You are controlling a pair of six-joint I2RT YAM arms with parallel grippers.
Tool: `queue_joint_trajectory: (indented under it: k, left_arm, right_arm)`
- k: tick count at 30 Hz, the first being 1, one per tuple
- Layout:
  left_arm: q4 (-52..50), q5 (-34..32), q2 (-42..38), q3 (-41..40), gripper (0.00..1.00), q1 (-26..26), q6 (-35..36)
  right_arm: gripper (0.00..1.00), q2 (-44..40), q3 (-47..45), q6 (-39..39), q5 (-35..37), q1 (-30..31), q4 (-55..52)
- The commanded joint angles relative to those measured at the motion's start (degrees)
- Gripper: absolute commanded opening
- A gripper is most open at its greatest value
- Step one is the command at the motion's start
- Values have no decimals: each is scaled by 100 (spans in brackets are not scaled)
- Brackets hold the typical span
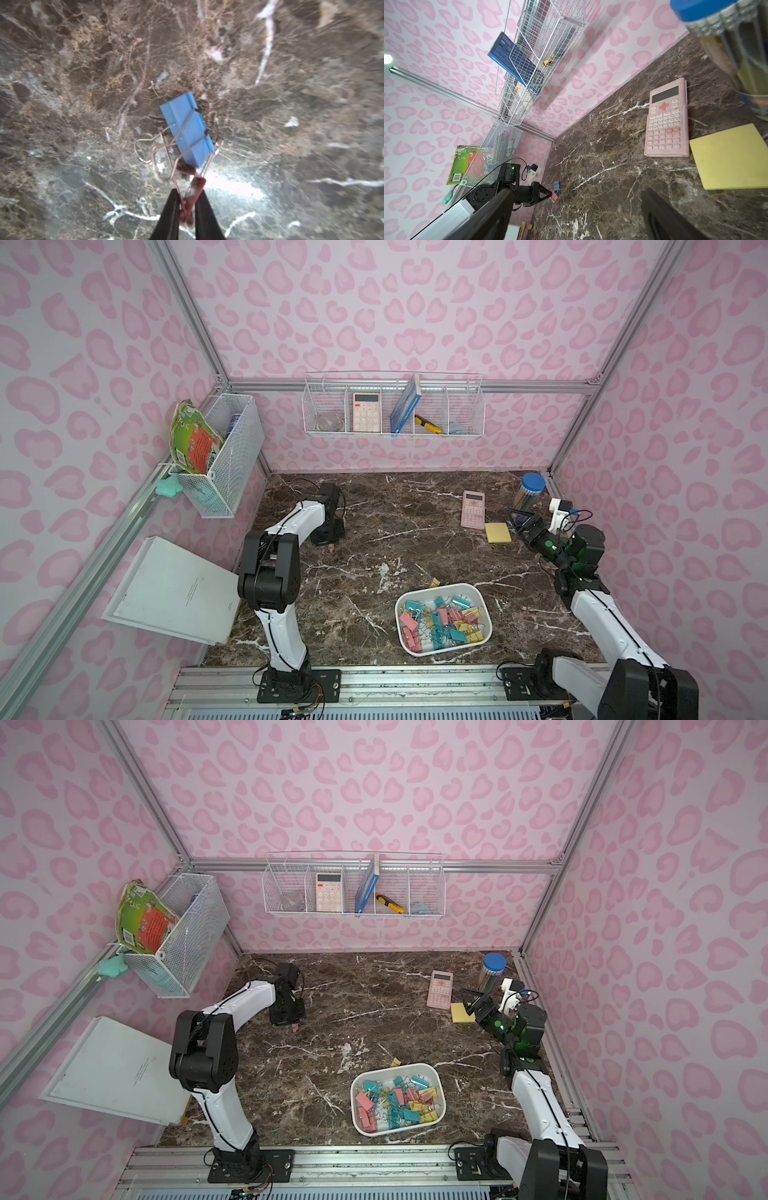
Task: Put the binder clips in the storage box
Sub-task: Pick up the binder clip at the center of the board, then place the binder clip in the storage box.
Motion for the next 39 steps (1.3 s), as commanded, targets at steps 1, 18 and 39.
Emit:
queue_joint_trajectory:
  k: [1, 18, 39]
  left_arm:
    - [-52, 568, -277, -62, 10, -9, -130]
    - [892, 4355, -2067, 45, 9, -2364, 247]
    - [202, 3237, -411, 823, 59, -4611, 1338]
  right_arm:
    - [98, -15, 24, 34, -3, 5, 97]
    - [98, 105, -1, 158, 6, 6, 317]
    - [98, -37, 89, 90, 32, 14, 125]
